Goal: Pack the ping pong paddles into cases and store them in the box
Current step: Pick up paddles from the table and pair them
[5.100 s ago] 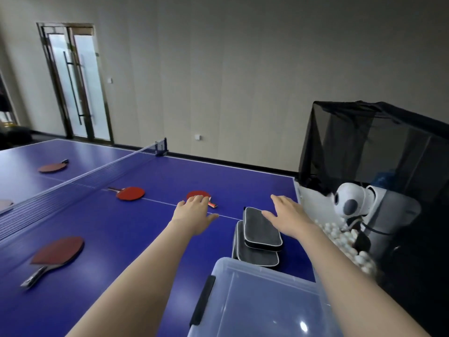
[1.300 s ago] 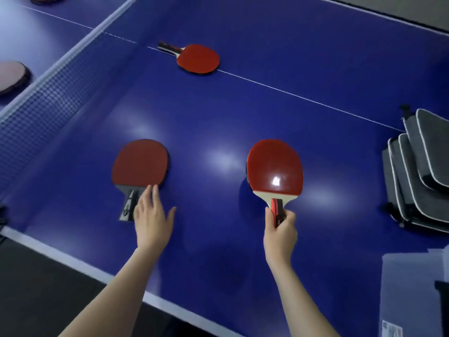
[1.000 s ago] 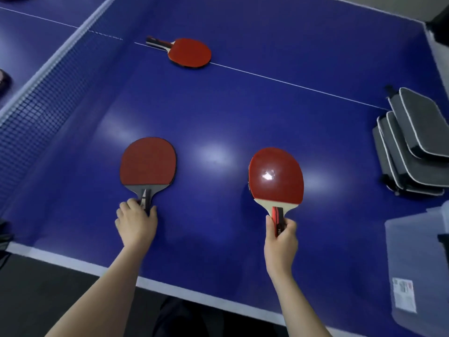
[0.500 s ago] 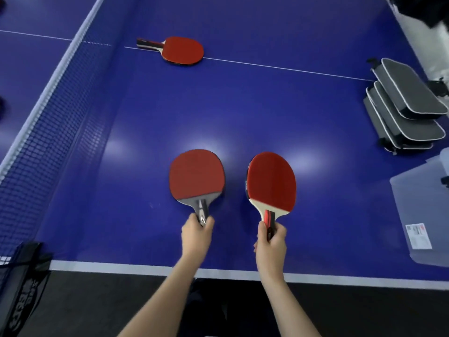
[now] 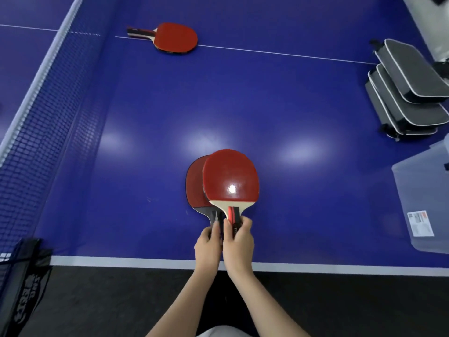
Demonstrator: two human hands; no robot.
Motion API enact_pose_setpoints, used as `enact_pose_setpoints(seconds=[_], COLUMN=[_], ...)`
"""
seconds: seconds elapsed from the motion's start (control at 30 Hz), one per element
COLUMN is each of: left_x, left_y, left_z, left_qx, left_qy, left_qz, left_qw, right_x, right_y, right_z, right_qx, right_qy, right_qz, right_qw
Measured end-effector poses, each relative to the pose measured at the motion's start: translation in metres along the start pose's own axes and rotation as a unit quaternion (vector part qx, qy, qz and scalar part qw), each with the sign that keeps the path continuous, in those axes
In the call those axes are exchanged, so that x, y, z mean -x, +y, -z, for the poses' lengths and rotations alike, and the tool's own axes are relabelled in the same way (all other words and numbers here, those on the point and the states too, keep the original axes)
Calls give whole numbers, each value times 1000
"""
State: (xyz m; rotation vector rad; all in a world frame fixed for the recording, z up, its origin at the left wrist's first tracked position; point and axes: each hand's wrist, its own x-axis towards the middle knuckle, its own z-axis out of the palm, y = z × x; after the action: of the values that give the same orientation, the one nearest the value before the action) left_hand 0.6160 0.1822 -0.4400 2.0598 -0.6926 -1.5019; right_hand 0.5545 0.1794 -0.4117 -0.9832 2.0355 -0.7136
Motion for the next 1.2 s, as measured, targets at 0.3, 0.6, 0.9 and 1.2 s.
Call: enact_pose_setpoints(seconds=[0.3,0.6,0.9,1.2], left_x=[-8,-12,-11,-13], left_y=[1,3,0,5], left_z=[24,22,15,34], left_qx=[181,163,174,82], left_qy=[-127,-144,-127,-104], left_qz=[81,48,31,-6], left_qw=[972,975,976,991], right_x=[5,8,-39,-115], right_y=[-13,0,2,-26], right_z=[-28,-18,2,2], right_qx=[26,56,-54,-38], right_qy=[-49,-73,-37,-177], right_qz=[-10,57,-19,-155], right_qw=[998,994,998,971])
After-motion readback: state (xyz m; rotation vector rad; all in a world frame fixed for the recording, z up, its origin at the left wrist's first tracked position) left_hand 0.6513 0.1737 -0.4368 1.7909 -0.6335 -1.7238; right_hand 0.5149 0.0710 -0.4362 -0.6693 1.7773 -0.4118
